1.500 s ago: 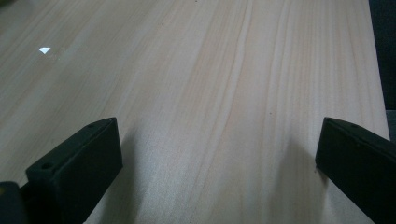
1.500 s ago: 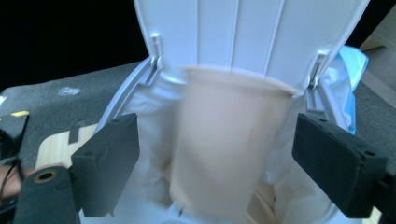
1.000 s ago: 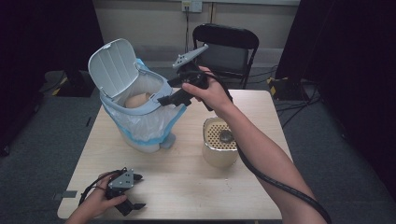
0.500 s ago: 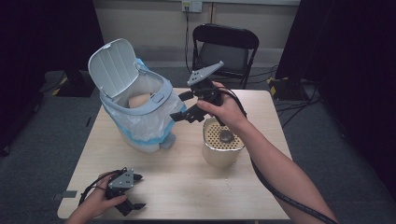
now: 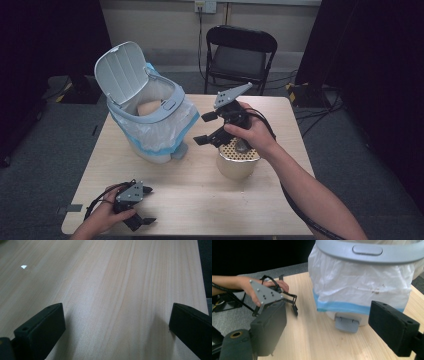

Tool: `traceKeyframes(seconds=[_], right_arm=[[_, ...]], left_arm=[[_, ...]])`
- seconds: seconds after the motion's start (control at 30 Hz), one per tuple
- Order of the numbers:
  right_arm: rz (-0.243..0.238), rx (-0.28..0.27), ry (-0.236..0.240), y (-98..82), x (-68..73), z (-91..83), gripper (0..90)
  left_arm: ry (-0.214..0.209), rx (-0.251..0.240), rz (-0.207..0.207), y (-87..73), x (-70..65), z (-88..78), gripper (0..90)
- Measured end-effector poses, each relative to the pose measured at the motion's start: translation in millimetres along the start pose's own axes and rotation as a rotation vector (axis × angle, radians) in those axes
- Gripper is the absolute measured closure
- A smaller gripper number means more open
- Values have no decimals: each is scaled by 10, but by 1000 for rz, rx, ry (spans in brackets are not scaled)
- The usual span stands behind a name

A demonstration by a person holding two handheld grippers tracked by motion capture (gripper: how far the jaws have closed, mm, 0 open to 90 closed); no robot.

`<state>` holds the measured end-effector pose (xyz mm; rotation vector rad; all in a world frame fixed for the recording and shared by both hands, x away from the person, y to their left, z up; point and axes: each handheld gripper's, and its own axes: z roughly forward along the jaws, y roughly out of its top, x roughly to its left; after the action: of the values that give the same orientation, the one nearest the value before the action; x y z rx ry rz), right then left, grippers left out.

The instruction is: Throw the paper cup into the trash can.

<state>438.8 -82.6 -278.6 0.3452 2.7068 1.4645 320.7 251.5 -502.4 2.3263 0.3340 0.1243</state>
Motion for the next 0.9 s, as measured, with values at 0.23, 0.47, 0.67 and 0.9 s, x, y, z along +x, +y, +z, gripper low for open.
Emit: traceKeyframes(seconds=[0.23,0.47,0.67,0.9], right_arm=[[-3,0,17,-153,79,-48,148],[1,2,30,-295,146,-81,148],[9,-2,31,-411,178,-121,148],[16,2,39,-519,231,-186,148]], left_arm=[[-2,-6,-5,-2,-3,6,0],[-2,-2,-6,-2,-4,4,0],[-1,-1,-4,-2,-2,3,0],[-3,0,-5,-1,-3,2,0]])
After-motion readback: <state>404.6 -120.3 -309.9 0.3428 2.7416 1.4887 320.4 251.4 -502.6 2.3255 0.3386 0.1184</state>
